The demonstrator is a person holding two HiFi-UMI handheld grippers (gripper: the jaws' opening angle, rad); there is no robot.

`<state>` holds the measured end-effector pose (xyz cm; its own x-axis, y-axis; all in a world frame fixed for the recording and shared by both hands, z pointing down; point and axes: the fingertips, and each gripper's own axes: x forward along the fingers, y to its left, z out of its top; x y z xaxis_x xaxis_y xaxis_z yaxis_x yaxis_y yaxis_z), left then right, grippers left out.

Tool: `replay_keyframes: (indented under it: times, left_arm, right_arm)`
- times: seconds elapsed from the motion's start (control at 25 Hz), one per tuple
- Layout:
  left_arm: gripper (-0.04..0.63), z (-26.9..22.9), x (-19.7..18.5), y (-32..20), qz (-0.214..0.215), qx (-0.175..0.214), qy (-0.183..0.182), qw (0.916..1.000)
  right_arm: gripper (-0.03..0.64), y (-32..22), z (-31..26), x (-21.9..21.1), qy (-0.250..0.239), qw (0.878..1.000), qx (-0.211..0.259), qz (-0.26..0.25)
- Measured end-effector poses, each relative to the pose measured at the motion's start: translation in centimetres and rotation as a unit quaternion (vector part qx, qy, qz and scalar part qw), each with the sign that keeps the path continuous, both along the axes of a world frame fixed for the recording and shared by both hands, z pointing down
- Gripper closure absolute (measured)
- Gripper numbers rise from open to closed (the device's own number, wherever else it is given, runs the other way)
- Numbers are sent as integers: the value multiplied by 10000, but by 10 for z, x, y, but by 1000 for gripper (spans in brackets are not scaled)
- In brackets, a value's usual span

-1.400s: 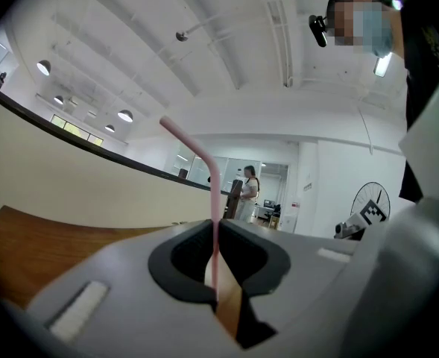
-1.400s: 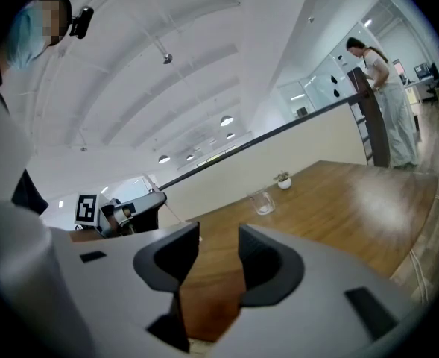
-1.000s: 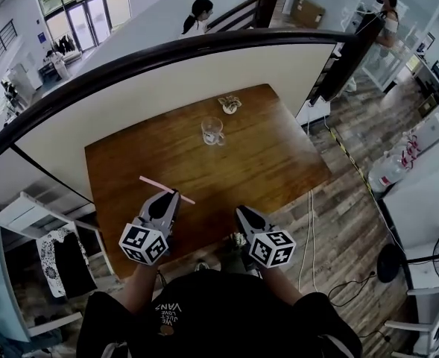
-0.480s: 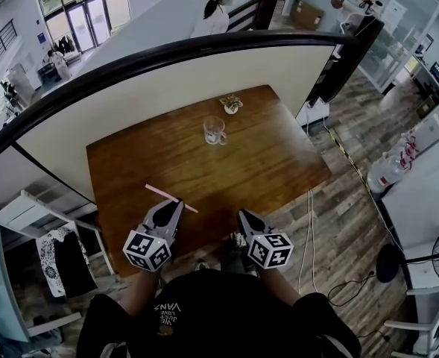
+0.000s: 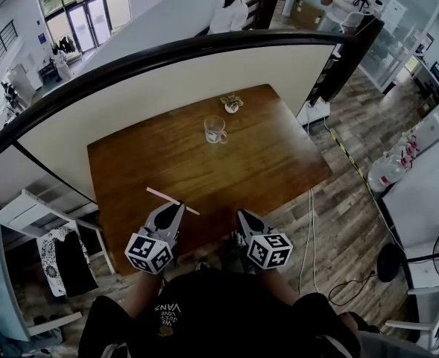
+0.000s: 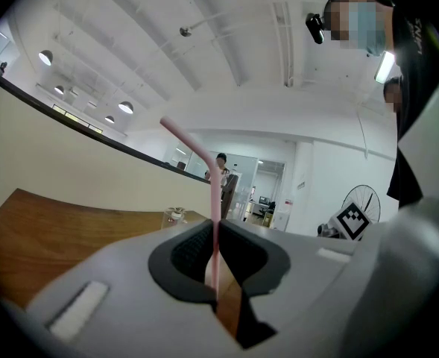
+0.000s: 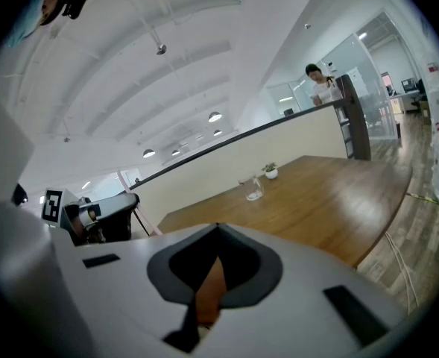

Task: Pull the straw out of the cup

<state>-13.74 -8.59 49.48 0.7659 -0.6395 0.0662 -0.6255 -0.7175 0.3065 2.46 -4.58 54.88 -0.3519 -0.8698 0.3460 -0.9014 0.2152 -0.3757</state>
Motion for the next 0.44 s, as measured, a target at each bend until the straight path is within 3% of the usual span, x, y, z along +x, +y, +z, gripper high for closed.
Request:
replay_keyframes:
  times: [0.44]
  left_arm:
    - [561, -6, 2, -4, -30, 22, 90, 10000]
  right_arm:
    - [604, -2, -3, 3, -40, 10000, 56, 24]
